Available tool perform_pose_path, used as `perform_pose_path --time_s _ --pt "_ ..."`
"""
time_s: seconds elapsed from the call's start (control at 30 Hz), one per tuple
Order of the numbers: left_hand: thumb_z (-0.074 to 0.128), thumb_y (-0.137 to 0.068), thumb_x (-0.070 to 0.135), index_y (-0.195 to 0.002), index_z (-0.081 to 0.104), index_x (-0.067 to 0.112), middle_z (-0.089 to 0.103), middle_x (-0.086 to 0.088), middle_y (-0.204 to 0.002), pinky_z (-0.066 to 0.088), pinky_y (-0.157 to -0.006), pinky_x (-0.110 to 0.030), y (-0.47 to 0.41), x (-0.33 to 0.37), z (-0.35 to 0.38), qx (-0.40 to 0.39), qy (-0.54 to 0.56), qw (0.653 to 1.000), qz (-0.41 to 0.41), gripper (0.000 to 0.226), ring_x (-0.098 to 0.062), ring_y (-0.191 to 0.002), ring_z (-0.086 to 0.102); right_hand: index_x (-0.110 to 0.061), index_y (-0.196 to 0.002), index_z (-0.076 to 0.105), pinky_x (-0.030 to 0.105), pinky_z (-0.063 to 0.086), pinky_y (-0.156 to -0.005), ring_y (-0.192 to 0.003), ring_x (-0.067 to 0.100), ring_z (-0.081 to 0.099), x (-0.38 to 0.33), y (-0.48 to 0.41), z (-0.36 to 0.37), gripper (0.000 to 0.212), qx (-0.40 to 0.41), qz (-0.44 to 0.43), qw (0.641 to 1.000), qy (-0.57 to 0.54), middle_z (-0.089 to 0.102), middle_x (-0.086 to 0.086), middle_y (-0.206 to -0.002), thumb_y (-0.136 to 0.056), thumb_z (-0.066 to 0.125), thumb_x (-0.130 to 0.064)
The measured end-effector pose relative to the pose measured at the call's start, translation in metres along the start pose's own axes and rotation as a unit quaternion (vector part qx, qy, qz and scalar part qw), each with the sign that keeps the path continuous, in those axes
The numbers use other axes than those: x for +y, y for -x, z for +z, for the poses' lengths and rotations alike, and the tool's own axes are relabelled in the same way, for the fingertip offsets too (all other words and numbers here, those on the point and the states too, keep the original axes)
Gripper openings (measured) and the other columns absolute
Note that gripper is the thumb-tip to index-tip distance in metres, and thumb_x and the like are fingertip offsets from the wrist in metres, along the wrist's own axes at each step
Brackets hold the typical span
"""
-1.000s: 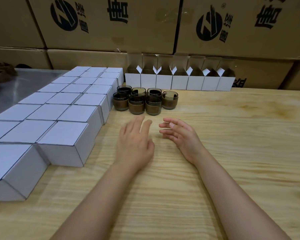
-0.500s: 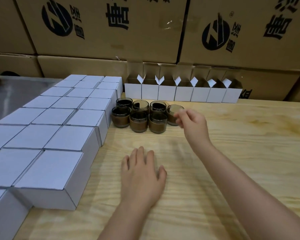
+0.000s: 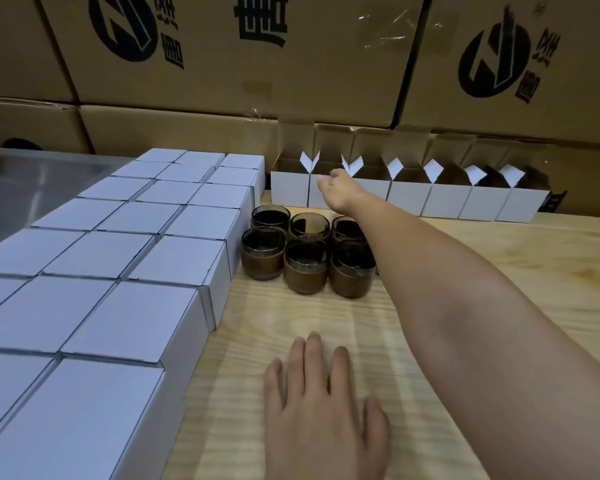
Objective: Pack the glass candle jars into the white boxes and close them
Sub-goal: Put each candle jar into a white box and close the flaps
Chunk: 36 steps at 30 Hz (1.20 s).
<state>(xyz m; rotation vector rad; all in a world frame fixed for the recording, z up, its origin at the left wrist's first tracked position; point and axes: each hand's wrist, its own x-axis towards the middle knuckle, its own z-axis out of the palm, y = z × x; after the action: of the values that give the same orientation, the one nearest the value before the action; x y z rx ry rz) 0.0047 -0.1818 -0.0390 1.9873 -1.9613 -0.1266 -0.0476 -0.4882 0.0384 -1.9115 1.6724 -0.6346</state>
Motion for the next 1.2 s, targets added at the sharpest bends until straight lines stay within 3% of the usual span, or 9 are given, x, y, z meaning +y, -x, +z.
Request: perform_pose_path --time_s 0.2,0.33,0.4,0.53,0.7,0.83,0.97,1.1,1.2 --pt "0.041 -0.067 0.048 -0.098 0.075 0.019 0.069 -0.013 -0.116 0.032 -0.094 -0.045 0.001 -0.002 0.004 0.031 -0.009 0.999 0.002 0.054 -0.029 -0.108 0.066 -0.002 -0.145 0.025 0.032 0.032 -0.094 -0.129 0.027 0.041 -0.002 0.004 0.002 0.058 0.028 -0.015 0.999 -0.009 0.038 0.013 -0.146 -0.103 0.025 -0.043" --pt "0.039 -0.073 0.048 -0.102 0.072 0.022 0.067 -0.009 -0.119 0.048 -0.097 -0.046 0.002 -0.002 0.003 0.034 -0.01 0.999 0.002 0.051 -0.026 -0.112 0.063 -0.003 -0.137 0.034 0.029 0.033 -0.083 -0.107 0.018 0.045 -0.013 0.027 -0.01 0.054 0.057 -0.06 0.996 -0.024 0.045 0.006 -0.129 -0.102 0.028 -0.044" --pt "0.034 -0.077 0.049 -0.113 0.067 0.022 0.061 -0.009 -0.13 0.038 -0.106 -0.045 0.005 -0.003 0.002 0.024 0.002 1.0 0.003 0.056 -0.026 -0.124 0.055 -0.002 -0.131 0.042 0.027 0.033 -0.081 -0.103 0.014 0.045 -0.023 0.05 -0.022 0.048 0.097 -0.097 0.99 -0.026 0.044 0.004 -0.128 -0.103 0.031 -0.04" --pt "0.02 -0.089 0.053 -0.144 0.029 0.027 0.016 -0.004 -0.159 -0.001 -0.117 -0.042 0.003 -0.004 0.005 -0.009 0.01 1.0 0.013 0.062 -0.019 -0.147 0.006 0.001 -0.103 0.064 0.019 0.035 -0.079 -0.101 0.006 0.04 -0.037 0.114 -0.049 0.033 0.208 -0.168 0.963 -0.026 0.046 -0.001 -0.124 -0.101 0.043 -0.024" --pt "0.032 -0.092 0.051 -0.146 0.026 0.022 0.019 -0.003 -0.157 0.003 -0.116 -0.042 0.001 -0.003 0.004 0.019 0.017 1.0 0.011 0.061 -0.019 -0.144 0.01 -0.001 -0.091 0.069 0.0 0.033 -0.066 -0.091 0.005 0.045 -0.026 0.219 -0.064 0.019 0.322 -0.226 0.919 0.007 0.047 -0.007 -0.103 -0.094 0.053 -0.01" --pt "0.036 -0.086 0.068 -0.153 0.002 0.016 0.019 -0.003 -0.157 0.006 -0.117 -0.044 -0.001 -0.002 0.002 0.002 0.033 0.999 0.004 0.092 -0.018 -0.145 0.011 -0.001 -0.08 0.07 0.004 0.035 -0.065 -0.076 0.008 0.048 -0.001 0.287 -0.047 0.013 0.342 -0.213 0.915 0.016 0.054 -0.005 -0.093 -0.086 0.059 -0.004" --pt "0.036 -0.06 0.09 -0.152 -0.008 0.021 0.025 0.002 -0.157 0.014 -0.115 -0.05 -0.001 -0.002 -0.006 -0.014 0.123 0.992 0.006 0.124 -0.012 -0.143 0.023 0.003 -0.067 0.066 0.026 0.039 -0.06 -0.069 0.02 0.055 0.019 0.322 -0.02 0.011 0.343 -0.24 0.908 0.018 0.062 0.008 -0.082 -0.077 0.061 0.001" --pt "0.039 -0.046 0.088 -0.15 -0.003 0.032 0.05 0.011 -0.139 0.015 -0.114 -0.047 -0.004 -0.003 -0.01 -0.005 0.222 0.975 -0.01 0.126 -0.009 -0.133 0.04 0.0 -0.063 0.062 0.032 0.043 -0.06 -0.069 0.027 0.056 0.029 0.327 -0.005 0.009 0.364 -0.27 0.891 0.031 0.061 0.011 -0.075 -0.072 0.06 0.0" --pt "0.043 -0.042 0.085 -0.151 -0.004 0.033 0.031 0.017 -0.153 0.013 -0.115 -0.04 -0.006 -0.005 -0.011 0.012 0.278 0.96 -0.033 0.13 -0.006 -0.136 0.037 0.0 -0.061 0.06 0.037 0.046 -0.059 -0.067 0.03 0.055 0.035 0.322 -0.001 0.006 0.393 -0.277 0.876 0.041 0.06 0.011 -0.071 -0.067 0.059 -0.001"
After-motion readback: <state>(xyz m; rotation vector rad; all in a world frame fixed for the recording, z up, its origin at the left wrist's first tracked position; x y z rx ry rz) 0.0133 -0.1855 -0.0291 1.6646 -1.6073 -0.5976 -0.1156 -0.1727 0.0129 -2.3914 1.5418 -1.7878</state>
